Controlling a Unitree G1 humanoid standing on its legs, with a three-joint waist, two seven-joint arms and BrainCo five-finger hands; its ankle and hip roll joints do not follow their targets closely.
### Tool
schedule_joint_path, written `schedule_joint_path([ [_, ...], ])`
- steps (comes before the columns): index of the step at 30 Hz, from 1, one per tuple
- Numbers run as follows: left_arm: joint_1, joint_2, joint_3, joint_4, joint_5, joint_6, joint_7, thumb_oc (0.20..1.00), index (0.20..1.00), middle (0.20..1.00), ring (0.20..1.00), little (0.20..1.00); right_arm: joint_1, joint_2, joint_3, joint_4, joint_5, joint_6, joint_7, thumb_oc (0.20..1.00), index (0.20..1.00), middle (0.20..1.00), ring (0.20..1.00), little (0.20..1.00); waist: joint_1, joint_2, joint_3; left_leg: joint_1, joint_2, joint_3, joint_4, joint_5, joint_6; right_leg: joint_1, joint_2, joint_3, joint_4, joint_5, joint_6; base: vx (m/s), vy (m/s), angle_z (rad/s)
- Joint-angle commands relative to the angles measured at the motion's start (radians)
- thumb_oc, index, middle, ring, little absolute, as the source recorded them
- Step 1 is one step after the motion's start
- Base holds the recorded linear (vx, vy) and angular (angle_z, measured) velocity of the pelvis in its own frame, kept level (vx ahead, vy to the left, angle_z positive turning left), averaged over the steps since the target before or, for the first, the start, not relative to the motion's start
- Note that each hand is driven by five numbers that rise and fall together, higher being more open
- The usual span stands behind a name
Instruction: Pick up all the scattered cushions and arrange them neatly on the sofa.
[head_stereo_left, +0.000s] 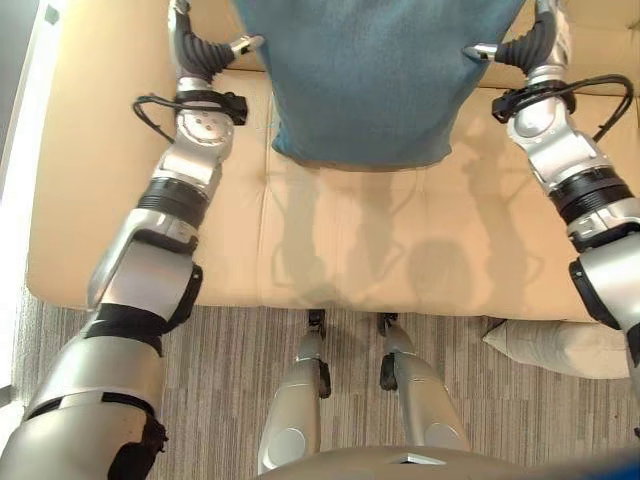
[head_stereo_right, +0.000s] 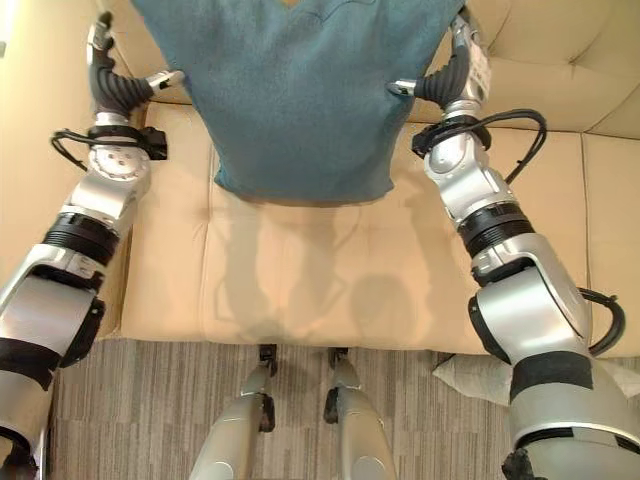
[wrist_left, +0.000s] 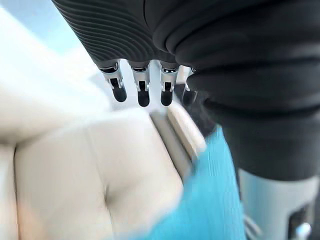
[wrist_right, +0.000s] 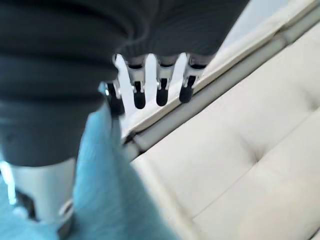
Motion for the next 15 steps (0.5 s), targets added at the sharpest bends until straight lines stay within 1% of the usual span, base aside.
schedule_joint_path([
  [1, -0.049, 0.052, -0.017, 0.012, -0.008, -0.03, -0.016, 1.0, 1.0, 1.0, 1.0, 1.0, 0.011, -0.06, -0.069, 0.03, 0.032, -0.014, -0.002, 1.0, 1.0, 1.0, 1.0, 1.0, 0.024, -0.036, -0.044, 0.047, -0.03, 0.033, 0.005, -0.074, -0.068, 0.078, -0.038, 0.027, 0.019, -0.084, 0.126, 0.03, 0.002, 0.02],
  [2, -0.028, 0.065, -0.007, -0.002, -0.006, -0.032, -0.024, 1.0, 1.0, 1.0, 1.0, 1.0, 0.036, -0.079, -0.087, 0.023, 0.04, -0.019, 0.005, 1.0, 1.0, 1.0, 1.0, 1.0, 0.024, -0.039, -0.046, 0.054, -0.029, 0.033, 0.006, -0.077, -0.067, 0.087, -0.038, 0.027, 0.019, -0.085, 0.126, 0.03, 0.002, 0.01],
  [5, 0.12, 0.095, 0.059, -0.139, 0.019, -0.036, -0.045, 1.0, 1.0, 1.0, 1.0, 1.0, 0.211, -0.118, -0.181, -0.062, 0.041, -0.029, 0.028, 1.0, 1.0, 1.0, 1.0, 1.0, 0.018, -0.043, -0.058, 0.095, -0.025, 0.037, 0.003, -0.088, -0.064, 0.125, -0.039, 0.028, 0.016, -0.091, 0.125, 0.06, 0.008, 0.0],
  [6, 0.238, 0.093, 0.115, -0.235, 0.028, -0.048, -0.059, 1.0, 1.0, 1.0, 1.0, 1.0, 0.333, -0.126, -0.245, -0.135, 0.026, -0.039, 0.043, 1.0, 1.0, 1.0, 1.0, 1.0, 0.015, -0.044, -0.066, 0.125, -0.025, 0.041, 0.003, -0.098, -0.06, 0.155, -0.039, 0.027, 0.015, -0.099, 0.124, 0.1, 0.008, -0.02],
  [7, 0.304, 0.084, 0.147, -0.286, 0.03, -0.053, -0.067, 1.0, 1.0, 1.0, 1.0, 1.0, 0.406, -0.121, -0.274, -0.171, 0.01, -0.041, 0.053, 1.0, 1.0, 1.0, 1.0, 1.0, 0.013, -0.046, -0.072, 0.141, -0.024, 0.042, 0.003, -0.104, -0.059, 0.169, -0.039, 0.025, 0.014, -0.103, 0.123, 0.16, -0.008, -0.1],
  [8, 0.469, 0.044, 0.214, -0.383, 0.025, -0.056, -0.091, 1.0, 1.0, 1.0, 1.0, 1.0, 0.572, -0.099, -0.352, -0.262, -0.014, -0.045, 0.081, 1.0, 1.0, 1.0, 1.0, 1.0, 0.011, -0.049, -0.084, 0.185, -0.021, 0.044, 0.003, -0.119, -0.055, 0.211, -0.041, 0.023, 0.013, -0.113, 0.122, 0.1, -0.018, -0.2],
  [9, 0.469, 0.044, 0.214, -0.383, 0.025, -0.056, -0.091, 1.0, 1.0, 1.0, 1.0, 1.0, 0.572, -0.099, -0.352, -0.262, -0.014, -0.045, 0.081, 1.0, 1.0, 1.0, 1.0, 1.0, 0.011, -0.049, -0.084, 0.185, -0.021, 0.044, 0.003, -0.119, -0.055, 0.211, -0.041, 0.023, 0.013, -0.113, 0.122, 0.14, -0.028, -0.21],
  [10, 0.641, 0.006, 0.277, -0.498, 0.032, -0.06, -0.134, 1.0, 1.0, 1.0, 1.0, 1.0, 0.737, -0.068, -0.417, -0.35, -0.059, -0.047, 0.114, 1.0, 1.0, 1.0, 1.0, 1.0, 0.006, -0.049, -0.093, 0.225, -0.021, 0.048, 0.003, -0.131, -0.053, 0.248, -0.041, 0.019, 0.013, -0.124, 0.121, 0.12, -0.014, -0.2],
  [11, 0.726, -0.017, 0.304, -0.549, 0.039, -0.058, -0.146, 1.0, 1.0, 1.0, 1.0, 1.0, 0.811, -0.051, -0.448, -0.389, -0.076, -0.047, 0.134, 1.0, 1.0, 1.0, 1.0, 1.0, 0.005, -0.048, -0.099, 0.246, -0.021, 0.049, 0.003, -0.136, -0.051, 0.267, -0.04, 0.019, 0.013, -0.128, 0.12, 0.15, -0.018, -0.07],
  [12, 0.794, -0.04, 0.321, -0.574, 0.048, -0.052, -0.169, 1.0, 1.0, 1.0, 1.0, 1.0, 0.873, -0.035, -0.47, -0.409, -0.099, -0.047, 0.149, 1.0, 1.0, 1.0, 1.0, 1.0, 0.004, -0.047, -0.106, 0.264, -0.022, 0.051, 0.003, -0.14, -0.049, 0.286, -0.04, 0.017, 0.012, -0.134, 0.119, 0.13, -0.033, -0.03],
  [13, 0.919, -0.078, 0.353, -0.599, 0.073, -0.044, -0.206, 1.0, 1.0, 1.0, 1.0, 1.0, 0.988, 0.001, -0.513, -0.417, -0.12, -0.049, 0.181, 1.0, 1.0, 1.0, 1.0, 1.0, -0.002, -0.047, -0.118, 0.298, -0.02, 0.056, 0.003, -0.146, -0.047, 0.315, -0.039, 0.013, 0.013, -0.138, 0.12, 0.11, -0.035, 0.04],
  [15, 1.032, -0.11, 0.385, -0.614, 0.077, -0.032, -0.24, 1.0, 1.0, 1.0, 1.0, 1.0, 1.08, 0.026, -0.533, -0.434, -0.155, -0.044, 0.21, 1.0, 1.0, 1.0, 1.0, 1.0, -0.004, -0.043, -0.134, 0.328, -0.019, 0.059, 0.003, -0.152, -0.046, 0.344, -0.038, 0.009, 0.011, -0.144, 0.12, 0.06, -0.034, -0.03],
])
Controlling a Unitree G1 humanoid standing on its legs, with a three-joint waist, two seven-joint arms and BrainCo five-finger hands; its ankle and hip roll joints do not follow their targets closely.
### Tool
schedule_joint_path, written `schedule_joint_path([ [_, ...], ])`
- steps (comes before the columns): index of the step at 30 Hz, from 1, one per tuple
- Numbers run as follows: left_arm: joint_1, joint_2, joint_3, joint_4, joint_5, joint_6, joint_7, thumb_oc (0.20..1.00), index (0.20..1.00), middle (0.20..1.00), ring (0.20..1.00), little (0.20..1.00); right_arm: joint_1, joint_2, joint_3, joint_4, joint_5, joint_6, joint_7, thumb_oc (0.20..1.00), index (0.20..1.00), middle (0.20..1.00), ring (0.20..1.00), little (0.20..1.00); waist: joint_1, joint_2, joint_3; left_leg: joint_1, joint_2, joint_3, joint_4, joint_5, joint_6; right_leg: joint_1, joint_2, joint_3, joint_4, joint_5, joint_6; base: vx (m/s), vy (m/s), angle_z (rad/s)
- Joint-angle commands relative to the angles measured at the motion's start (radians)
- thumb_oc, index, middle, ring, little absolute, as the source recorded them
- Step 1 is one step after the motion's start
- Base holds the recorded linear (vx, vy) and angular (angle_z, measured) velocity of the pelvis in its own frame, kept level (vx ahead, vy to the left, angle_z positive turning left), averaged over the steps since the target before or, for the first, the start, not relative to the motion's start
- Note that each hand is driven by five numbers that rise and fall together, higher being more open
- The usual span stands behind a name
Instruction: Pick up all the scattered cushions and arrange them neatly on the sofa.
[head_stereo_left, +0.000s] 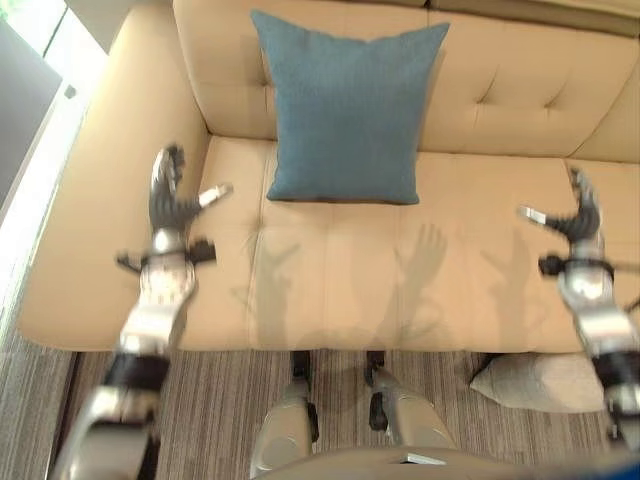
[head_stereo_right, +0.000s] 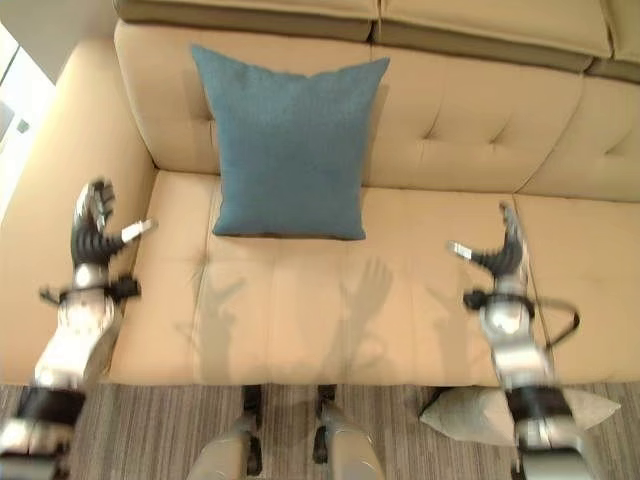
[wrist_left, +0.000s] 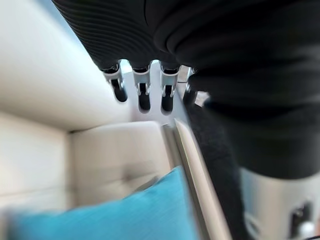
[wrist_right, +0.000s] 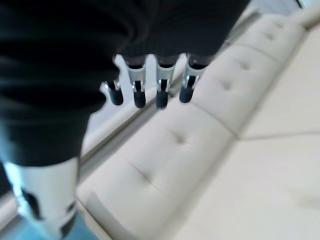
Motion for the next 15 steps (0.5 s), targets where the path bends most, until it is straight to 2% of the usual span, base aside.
schedule_joint_path([
  [1, -0.041, 0.003, 0.004, 0.152, 0.061, 0.0, -0.098, 1.0, 1.0, 1.0, 1.0, 1.0, -0.046, -0.031, 0.025, 0.099, -0.093, -0.023, 0.072, 1.0, 1.0, 1.0, 1.0, 1.0, 0.006, 0.019, -0.056, 0.066, -0.024, 0.04, 0.007, -0.071, -0.022, 0.096, -0.038, -0.022, 0.013, -0.067, 0.104, -0.01, -0.036, -0.08],
  [3, 0.07, -0.04, -0.015, 0.273, 0.123, 0.042, -0.171, 1.0, 1.0, 1.0, 1.0, 1.0, 0.015, 0.016, 0.071, 0.177, -0.139, -0.024, 0.128, 1.0, 1.0, 1.0, 1.0, 1.0, 0.002, 0.033, -0.078, 0.102, -0.021, 0.047, 0.007, -0.071, -0.02, 0.129, -0.03, -0.017, 0.016, -0.07, 0.101, -0.05, -0.019, -0.04],
  [5, 0.1, -0.09, -0.043, 0.419, 0.176, 0.068, -0.193, 1.0, 1.0, 1.0, 1.0, 1.0, 0.035, 0.057, 0.114, 0.27, -0.16, -0.023, 0.157, 1.0, 1.0, 1.0, 1.0, 1.0, 0.0, 0.04, -0.091, 0.128, -0.016, 0.052, 0.007, -0.07, -0.02, 0.157, -0.024, -0.015, 0.018, -0.079, 0.097, -0.07, -0.008, -0.08],
  [11, 0.077, -0.185, -0.085, 0.793, 0.247, 0.113, -0.189, 1.0, 1.0, 1.0, 1.0, 1.0, 0.051, 0.143, 0.163, 0.484, -0.149, -0.012, 0.169, 1.0, 1.0, 1.0, 1.0, 1.0, -0.013, 0.044, -0.11, 0.162, -0.005, 0.065, 0.007, -0.071, -0.026, 0.195, -0.014, -0.006, 0.014, -0.096, 0.087, -0.07, -0.021, -0.08],
  [15, 0.069, -0.21, -0.087, 0.923, 0.267, 0.127, -0.186, 1.0, 1.0, 1.0, 1.0, 1.0, 0.057, 0.18, 0.173, 0.608, -0.14, 0.001, 0.164, 1.0, 1.0, 1.0, 1.0, 1.0, -0.02, 0.043, -0.118, 0.172, 0.006, 0.066, 0.007, -0.069, -0.031, 0.21, -0.008, -0.003, 0.012, -0.106, 0.08, -0.08, -0.05, -0.06],
])
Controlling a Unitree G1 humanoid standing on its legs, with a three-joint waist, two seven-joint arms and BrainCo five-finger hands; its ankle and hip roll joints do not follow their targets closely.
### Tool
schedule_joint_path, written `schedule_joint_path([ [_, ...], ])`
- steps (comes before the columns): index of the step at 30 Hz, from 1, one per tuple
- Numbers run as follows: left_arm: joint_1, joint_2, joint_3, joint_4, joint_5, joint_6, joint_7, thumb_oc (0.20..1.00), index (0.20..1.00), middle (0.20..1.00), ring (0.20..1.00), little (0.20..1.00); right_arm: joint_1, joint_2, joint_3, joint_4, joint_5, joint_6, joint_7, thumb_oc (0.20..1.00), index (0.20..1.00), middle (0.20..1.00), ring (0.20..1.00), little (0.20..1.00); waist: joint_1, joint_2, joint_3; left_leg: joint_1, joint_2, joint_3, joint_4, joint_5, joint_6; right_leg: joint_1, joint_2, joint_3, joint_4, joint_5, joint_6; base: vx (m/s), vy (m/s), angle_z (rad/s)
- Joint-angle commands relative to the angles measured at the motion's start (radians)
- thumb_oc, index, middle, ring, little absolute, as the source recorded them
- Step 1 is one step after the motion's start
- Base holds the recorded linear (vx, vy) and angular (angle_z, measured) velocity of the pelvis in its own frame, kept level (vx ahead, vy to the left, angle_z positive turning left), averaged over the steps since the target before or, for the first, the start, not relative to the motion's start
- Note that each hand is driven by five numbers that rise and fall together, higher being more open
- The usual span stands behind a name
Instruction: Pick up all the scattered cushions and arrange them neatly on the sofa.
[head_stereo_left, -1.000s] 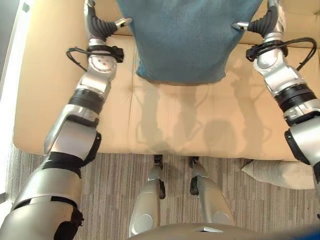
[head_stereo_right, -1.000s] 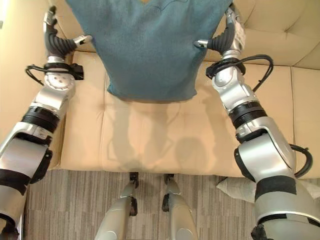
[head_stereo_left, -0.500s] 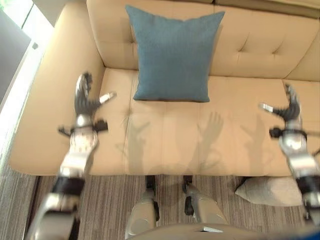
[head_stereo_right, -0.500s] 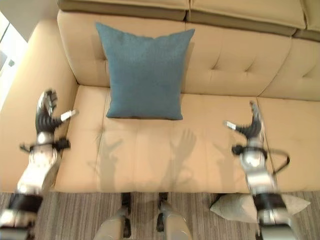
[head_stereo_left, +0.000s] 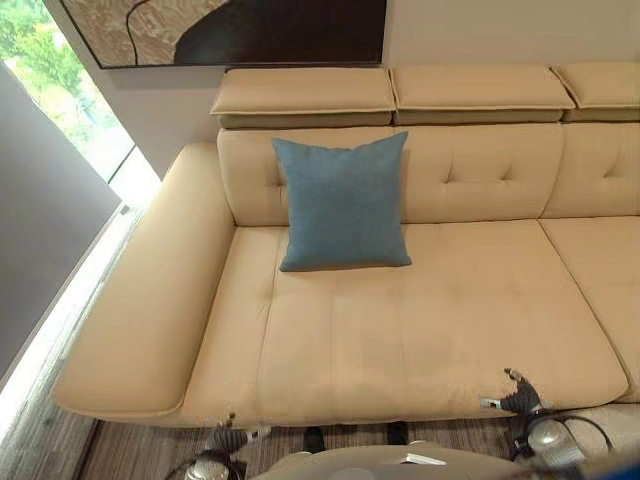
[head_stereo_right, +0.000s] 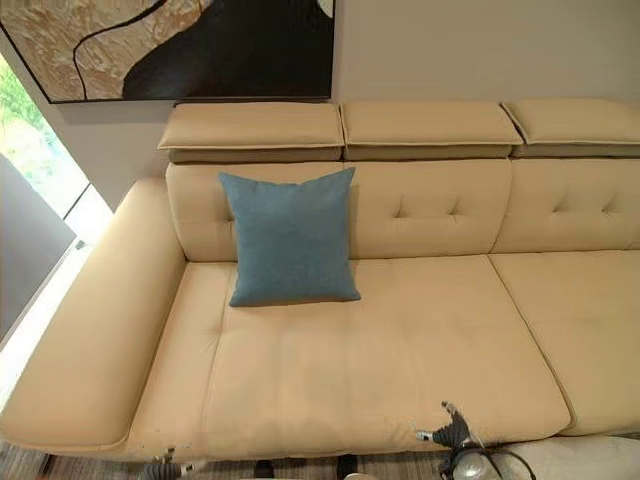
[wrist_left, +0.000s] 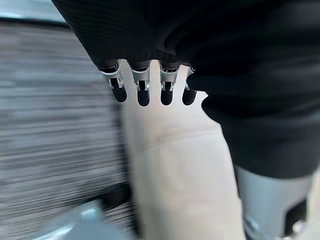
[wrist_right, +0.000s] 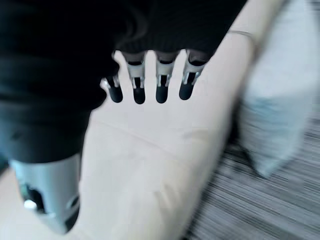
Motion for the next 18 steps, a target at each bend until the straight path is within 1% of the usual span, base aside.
schedule_joint_path([
  [1, -0.09, 0.045, 0.01, 0.017, 0.045, -0.01, 0.008, 1.0, 1.0, 1.0, 1.0, 1.0, -0.056, 0.001, -0.005, 0.037, 0.015, -0.006, -0.018, 1.0, 1.0, 1.0, 1.0, 1.0, -0.005, -0.022, 0.031, 0.041, 0.004, 0.025, 0.011, -0.05, -0.045, 0.097, -0.005, -0.019, 0.019, -0.097, 0.065, -0.08, -0.058, -0.09],
  [5, -0.103, 0.046, -0.003, 0.033, 0.048, -0.008, 0.008, 1.0, 1.0, 1.0, 1.0, 1.0, -0.063, 0.013, 0.007, 0.087, 0.025, -0.002, -0.015, 1.0, 1.0, 1.0, 1.0, 1.0, -0.013, -0.025, 0.041, 0.046, 0.016, 0.023, 0.012, -0.034, -0.051, 0.109, 0.01, -0.004, 0.013, -0.113, 0.053, -0.12, -0.065, 0.0],
  [7, -0.11, 0.049, -0.006, 0.032, 0.046, -0.005, 0.009, 1.0, 1.0, 1.0, 1.0, 1.0, -0.065, 0.013, 0.006, 0.106, 0.035, 0.003, -0.013, 1.0, 1.0, 1.0, 1.0, 1.0, -0.016, -0.031, 0.051, 0.03, 0.022, 0.021, 0.057, -0.033, -0.054, 0.115, 0.014, 0.005, 0.012, -0.12, 0.045, -0.17, -0.044, 0.01],
  [8, -0.118, 0.05, -0.01, 0.026, 0.044, -0.004, 0.012, 1.0, 1.0, 1.0, 1.0, 1.0, -0.067, 0.011, 0.005, 0.112, 0.04, 0.004, -0.016, 1.0, 1.0, 1.0, 1.0, 1.0, -0.015, -0.037, 0.062, 0.01, 0.027, 0.013, 0.102, -0.04, -0.055, 0.117, 0.013, 0.011, 0.012, -0.12, 0.041, -0.19, -0.022, 0.02],
  [9, -0.123, 0.048, -0.015, 0.024, 0.043, -0.002, 0.011, 1.0, 1.0, 1.0, 1.0, 1.0, -0.07, 0.011, 0.01, 0.12, 0.04, 0.007, -0.016, 1.0, 1.0, 1.0, 1.0, 1.0, -0.013, -0.042, 0.074, -0.006, 0.024, -0.005, 0.143, -0.057, -0.053, 0.112, 0.011, 0.018, 0.016, -0.115, 0.036, -0.22, -0.007, 0.03],
  [10, -0.129, 0.046, -0.019, 0.025, 0.041, -0.003, 0.009, 1.0, 1.0, 1.0, 1.0, 1.0, -0.076, 0.01, 0.015, 0.134, 0.04, 0.008, -0.017, 1.0, 1.0, 1.0, 1.0, 1.0, -0.009, -0.048, 0.084, -0.017, 0.013, -0.032, 0.181, -0.079, -0.051, 0.107, 0.007, 0.026, 0.022, -0.109, 0.034, -0.23, 0.011, 0.06],
  [12, -0.139, 0.034, -0.026, 0.035, 0.038, -0.006, 0.005, 1.0, 1.0, 1.0, 1.0, 1.0, -0.092, 0.01, 0.021, 0.15, 0.039, 0.009, -0.014, 1.0, 1.0, 1.0, 1.0, 1.0, -0.004, -0.062, 0.097, -0.02, -0.027, -0.098, 0.262, -0.152, -0.045, 0.086, -0.008, 0.043, 0.033, -0.086, 0.032, -0.23, 0.037, -0.04],
  [13, -0.141, 0.029, -0.027, 0.039, 0.033, -0.006, 0.004, 1.0, 1.0, 1.0, 1.0, 1.0, -0.093, 0.011, 0.02, 0.152, 0.04, 0.008, -0.015, 1.0, 1.0, 1.0, 1.0, 1.0, -0.005, -0.065, 0.097, -0.013, -0.039, -0.124, 0.281, -0.169, -0.043, 0.072, -0.013, 0.051, 0.038, -0.076, 0.033, -0.14, 0.035, -0.1],
  [14, -0.141, 0.029, -0.027, 0.039, 0.033, -0.007, 0.004, 1.0, 1.0, 1.0, 1.0, 1.0, -0.093, 0.01, 0.02, 0.152, 0.04, 0.008, -0.015, 1.0, 1.0, 1.0, 1.0, 1.0, -0.005, -0.063, 0.098, -0.014, -0.038, -0.125, 0.283, -0.172, -0.043, 0.073, -0.012, 0.051, 0.039, -0.076, 0.033, -0.18, 0.079, -0.21],
  [15, -0.145, 0.021, -0.029, 0.04, 0.019, -0.01, 0.003, 1.0, 1.0, 1.0, 1.0, 1.0, -0.103, 0.01, 0.019, 0.158, 0.043, 0.013, -0.011, 1.0, 1.0, 1.0, 1.0, 1.0, -0.01, -0.061, 0.092, 0.006, -0.055, -0.174, 0.314, -0.187, -0.042, 0.045, -0.011, 0.074, 0.037, -0.053, 0.037, -0.11, 0.062, -0.45],
  [16, -0.145, 0.02, -0.029, 0.04, 0.019, -0.01, 0.003, 1.0, 1.0, 1.0, 1.0, 1.0, -0.103, 0.009, 0.019, 0.158, 0.043, 0.013, -0.011, 1.0, 1.0, 1.0, 1.0, 1.0, -0.01, -0.06, 0.093, 0.007, -0.054, -0.173, 0.315, -0.189, -0.042, 0.046, -0.01, 0.074, 0.037, -0.053, 0.037, -0.15, 0.095, -0.58],
  [18, -0.148, 0.012, -0.035, 0.039, 0.011, -0.012, 0.002, 1.0, 1.0, 1.0, 1.0, 1.0, -0.108, 0.009, 0.019, 0.158, 0.043, 0.017, -0.009, 1.0, 1.0, 1.0, 1.0, 1.0, -0.018, -0.047, 0.082, 0.039, -0.065, -0.214, 0.277, -0.212, -0.033, 0.017, -0.006, 0.092, 0.036, -0.034, 0.044, -0.13, 0.138, -0.65],
])
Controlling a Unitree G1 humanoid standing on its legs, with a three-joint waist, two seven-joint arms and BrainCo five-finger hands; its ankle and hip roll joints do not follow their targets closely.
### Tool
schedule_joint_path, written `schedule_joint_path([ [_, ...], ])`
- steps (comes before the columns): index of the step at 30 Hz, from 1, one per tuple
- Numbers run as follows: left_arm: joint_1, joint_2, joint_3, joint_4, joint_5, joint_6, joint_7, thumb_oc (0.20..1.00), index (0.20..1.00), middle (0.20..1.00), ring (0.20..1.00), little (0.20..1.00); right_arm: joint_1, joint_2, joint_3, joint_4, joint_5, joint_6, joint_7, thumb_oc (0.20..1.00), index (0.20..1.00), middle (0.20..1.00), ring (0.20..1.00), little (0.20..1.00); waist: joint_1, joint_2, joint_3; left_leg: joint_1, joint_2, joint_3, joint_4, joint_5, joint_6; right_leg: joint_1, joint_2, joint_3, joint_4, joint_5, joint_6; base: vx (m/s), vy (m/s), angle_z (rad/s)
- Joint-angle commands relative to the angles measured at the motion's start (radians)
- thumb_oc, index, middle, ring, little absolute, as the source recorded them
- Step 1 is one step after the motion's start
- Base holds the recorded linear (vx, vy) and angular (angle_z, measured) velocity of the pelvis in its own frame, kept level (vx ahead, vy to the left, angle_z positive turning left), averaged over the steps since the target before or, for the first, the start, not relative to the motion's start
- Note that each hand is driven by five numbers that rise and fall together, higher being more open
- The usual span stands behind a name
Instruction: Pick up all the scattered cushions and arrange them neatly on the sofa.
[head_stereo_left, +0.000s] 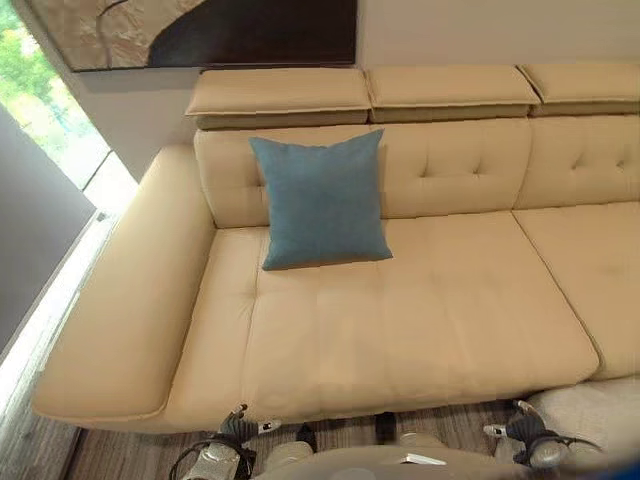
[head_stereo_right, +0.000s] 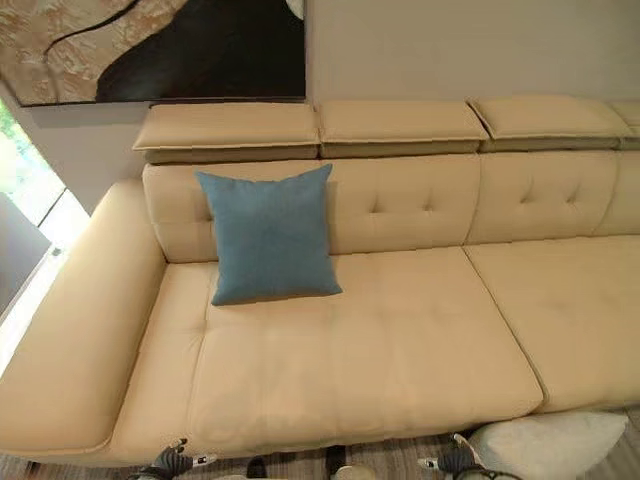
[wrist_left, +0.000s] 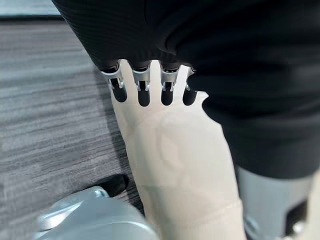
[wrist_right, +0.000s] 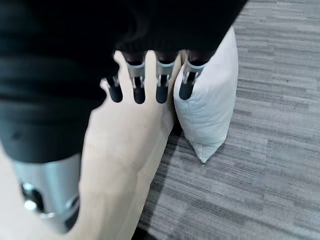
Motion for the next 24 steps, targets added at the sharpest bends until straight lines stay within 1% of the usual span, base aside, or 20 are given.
schedule_joint_path([
  [1, -0.032, 0.026, 0.002, -0.01, -0.005, -0.02, 0.002, 1.0, 1.0, 1.0, 1.0, 1.0, -0.063, -0.005, -0.01, 0.022, 0.026, 0.008, -0.008, 1.0, 1.0, 1.0, 1.0, 1.0, -0.019, -0.002, -0.001, 0.083, -0.034, -0.028, -0.085, -0.044, 0.011, -0.024, -0.006, 0.041, 0.045, -0.054, 0.129, -0.2, 0.225, -0.48],
  [3, -0.051, 0.028, -0.013, -0.005, 0.004, -0.02, 0.002, 1.0, 1.0, 1.0, 1.0, 1.0, -0.072, 0.001, -0.008, 0.024, 0.028, 0.018, -0.009, 1.0, 1.0, 1.0, 1.0, 1.0, -0.026, 0.002, 0.006, 0.091, -0.046, -0.022, -0.127, -0.039, 0.028, -0.067, -0.018, 0.054, 0.058, -0.029, 0.143, -0.19, 0.203, -0.2],
  [4, -0.052, 0.028, -0.013, -0.004, 0.004, -0.02, 0.002, 1.0, 1.0, 1.0, 1.0, 1.0, -0.073, 0.0, -0.009, 0.024, 0.028, 0.019, -0.009, 1.0, 1.0, 1.0, 1.0, 1.0, -0.024, 0.002, 0.006, 0.092, -0.046, -0.021, -0.129, -0.038, 0.028, -0.067, -0.018, 0.055, 0.059, -0.029, 0.143, -0.24, 0.233, -0.31],
  [5, -0.062, 0.029, -0.02, 0.0, 0.017, -0.02, 0.006, 1.0, 1.0, 1.0, 1.0, 1.0, -0.088, 0.007, -0.001, 0.031, 0.021, 0.022, -0.015, 1.0, 1.0, 1.0, 1.0, 1.0, -0.024, 0.0, 0.017, 0.098, -0.067, -0.023, -0.161, -0.031, 0.042, -0.1, -0.032, 0.064, 0.062, -0.002, 0.168, -0.16, 0.151, -0.58],
  [6, -0.063, 0.029, -0.02, 0.0, 0.017, -0.021, 0.006, 1.0, 1.0, 1.0, 1.0, 1.0, -0.088, 0.007, -0.001, 0.031, 0.021, 0.022, -0.015, 1.0, 1.0, 1.0, 1.0, 1.0, -0.023, 0.0, 0.018, 0.099, -0.067, -0.022, -0.163, -0.031, 0.042, -0.1, -0.032, 0.065, 0.062, -0.002, 0.168, -0.29, 0.261, -0.69],
  [7, -0.069, 0.032, -0.019, 0.004, 0.02, -0.02, 0.006, 1.0, 1.0, 1.0, 1.0, 1.0, -0.093, 0.014, 0.007, 0.033, 0.012, 0.029, -0.011, 1.0, 1.0, 1.0, 1.0, 1.0, -0.019, -0.006, 0.03, 0.098, -0.082, -0.015, -0.176, -0.026, 0.053, -0.127, -0.042, 0.068, 0.065, 0.014, 0.186, -0.13, 0.112, -0.73],
  [10, -0.073, 0.041, -0.016, 0.017, 0.026, -0.018, 0.006, 1.0, 1.0, 1.0, 1.0, 1.0, -0.101, 0.022, 0.016, 0.035, 0.003, 0.037, -0.009, 1.0, 1.0, 1.0, 1.0, 1.0, -0.01, -0.012, 0.051, 0.093, -0.086, 0.009, -0.175, -0.019, 0.065, -0.152, -0.046, 0.065, 0.085, 0.017, 0.194, -0.26, 0.14, -0.72],
  [11, -0.082, 0.049, -0.015, 0.024, 0.029, -0.014, 0.009, 1.0, 1.0, 1.0, 1.0, 1.0, -0.112, 0.027, 0.025, 0.044, -0.003, 0.04, -0.013, 1.0, 1.0, 1.0, 1.0, 1.0, 0.012, -0.008, 0.078, 0.068, -0.075, 0.044, -0.166, 0.0, 0.075, -0.17, -0.059, -0.015, 0.132, -0.009, 0.186, -0.32, 0.079, -0.73],
  [12, -0.082, 0.051, -0.019, 0.026, 0.036, -0.011, 0.009, 1.0, 1.0, 1.0, 1.0, 1.0, -0.111, 0.029, 0.028, 0.054, -0.002, 0.04, -0.013, 1.0, 1.0, 1.0, 1.0, 1.0, 0.025, 0.0, 0.088, 0.059, -0.066, 0.063, -0.165, 0.011, 0.079, -0.15, -0.067, -0.064, 0.166, -0.043, 0.172, -0.4, 0.102, -0.63],
  [13, -0.079, 0.054, -0.018, 0.03, 0.04, -0.008, 0.007, 1.0, 1.0, 1.0, 1.0, 1.0, -0.108, 0.031, 0.031, 0.06, -0.002, 0.039, -0.011, 1.0, 1.0, 1.0, 1.0, 1.0, 0.027, 0.001, 0.083, 0.047, -0.064, 0.068, -0.174, 0.027, 0.084, -0.147, -0.068, -0.078, 0.207, -0.06, 0.159, -0.23, 0.071, -0.62],
  [14, -0.074, 0.056, -0.017, 0.035, 0.042, -0.006, 0.005, 1.0, 1.0, 1.0, 1.0, 1.0, -0.103, 0.033, 0.032, 0.064, 0.0, 0.039, -0.01, 1.0, 1.0, 1.0, 1.0, 1.0, 0.031, 0.003, 0.079, 0.046, -0.06, 0.071, -0.186, 0.036, 0.088, -0.135, -0.061, -0.076, 0.24, -0.079, 0.152, -0.12, 0.036, -0.79],
  [15, -0.074, 0.056, -0.017, 0.035, 0.042, -0.006, 0.005, 1.0, 1.0, 1.0, 1.0, 1.0, -0.103, 0.033, 0.032, 0.064, 0.0, 0.039, -0.01, 1.0, 1.0, 1.0, 1.0, 1.0, 0.032, 0.003, 0.08, 0.048, -0.06, 0.072, -0.187, 0.035, 0.088, -0.135, -0.062, -0.075, 0.243, -0.081, 0.152, -0.1, 0.03, -0.77],
  [16, -0.07, 0.057, -0.014, 0.04, 0.044, -0.003, 0.004, 1.0, 1.0, 1.0, 1.0, 1.0, -0.096, 0.033, 0.027, 0.071, 0.003, 0.039, -0.012, 1.0, 1.0, 1.0, 1.0, 1.0, 0.04, 0.008, 0.074, 0.043, -0.054, 0.079, -0.2, 0.049, 0.094, -0.117, -0.057, -0.078, 0.283, -0.108, 0.148, -0.19, 0.018, -0.8],
  [17, -0.058, 0.056, -0.01, 0.047, 0.044, 0.001, 0.003, 1.0, 1.0, 1.0, 1.0, 1.0, -0.086, 0.037, 0.022, 0.078, 0.008, 0.037, -0.016, 1.0, 1.0, 1.0, 1.0, 1.0, 0.058, 0.019, 0.066, 0.037, -0.039, 0.108, -0.222, 0.068, 0.095, -0.078, -0.065, -0.114, 0.342, -0.158, 0.138, -0.19, 0.019, -0.42],
  [18, -0.058, 0.056, -0.01, 0.047, 0.044, 0.001, 0.003, 1.0, 1.0, 1.0, 1.0, 1.0, -0.086, 0.037, 0.022, 0.078, 0.008, 0.037, -0.016, 1.0, 1.0, 1.0, 1.0, 1.0, 0.058, 0.019, 0.063, 0.033, -0.039, 0.108, -0.222, 0.069, 0.095, -0.081, -0.065, -0.114, 0.34, -0.156, 0.138, -0.22, -0.036, -0.41],
  [19, -0.047, 0.053, -0.005, 0.055, 0.049, 0.001, 0.003, 1.0, 1.0, 1.0, 1.0, 1.0, -0.078, 0.042, 0.019, 0.085, 0.006, 0.035, -0.015, 1.0, 1.0, 1.0, 1.0, 1.0, 0.085, 0.021, 0.043, 0.016, -0.03, 0.145, -0.236, 0.087, 0.088, 0.002, -0.088, -0.167, 0.327, -0.188, 0.142, -0.13, -0.059, -0.49],
  [20, -0.046, 0.052, -0.005, 0.057, 0.051, 0.002, 0.003, 1.0, 1.0, 1.0, 1.0, 1.0, -0.081, 0.042, 0.016, 0.085, 0.006, 0.035, -0.018, 1.0, 1.0, 1.0, 1.0, 1.0, 0.099, 0.015, 0.033, 0.005, -0.029, 0.171, -0.242, 0.097, 0.081, 0.05, -0.094, -0.179, 0.288, -0.186, 0.151, -0.16, -0.104, -0.68],
  [21, -0.045, 0.053, -0.009, 0.054, 0.048, 0.002, 0.004, 1.0, 1.0, 1.0, 1.0, 1.0, -0.081, 0.048, 0.016, 0.08, 0.013, 0.037, -0.018, 1.0, 1.0, 1.0, 1.0, 1.0, 0.107, 0.002, 0.026, -0.004, -0.031, 0.181, -0.244, 0.104, 0.076, 0.065, -0.083, -0.17, 0.256, -0.189, 0.149, -0.09, -0.123, -1.03],
  [23, -0.05, 0.048, -0.006, 0.051, 0.045, 0.001, 0.006, 1.0, 1.0, 1.0, 1.0, 1.0, -0.086, 0.052, 0.02, 0.077, 0.02, 0.039, -0.026, 1.0, 1.0, 1.0, 1.0, 1.0, 0.109, -0.004, 0.012, -0.019, -0.019, 0.199, -0.244, 0.119, 0.062, 0.076, -0.064, -0.165, 0.172, -0.188, 0.159, -0.06, -0.164, -1.12],
  [24, -0.061, 0.044, -0.018, 0.049, 0.047, 0.0, 0.01, 1.0, 1.0, 1.0, 1.0, 1.0, -0.087, 0.055, 0.02, 0.07, 0.033, 0.036, -0.029, 1.0, 1.0, 1.0, 1.0, 1.0, 0.094, -0.006, 0.015, -0.027, -0.009, 0.202, -0.231, 0.123, 0.052, 0.076, -0.037, -0.131, 0.136, -0.189, 0.149, -0.06, -0.175, -0.63],
])
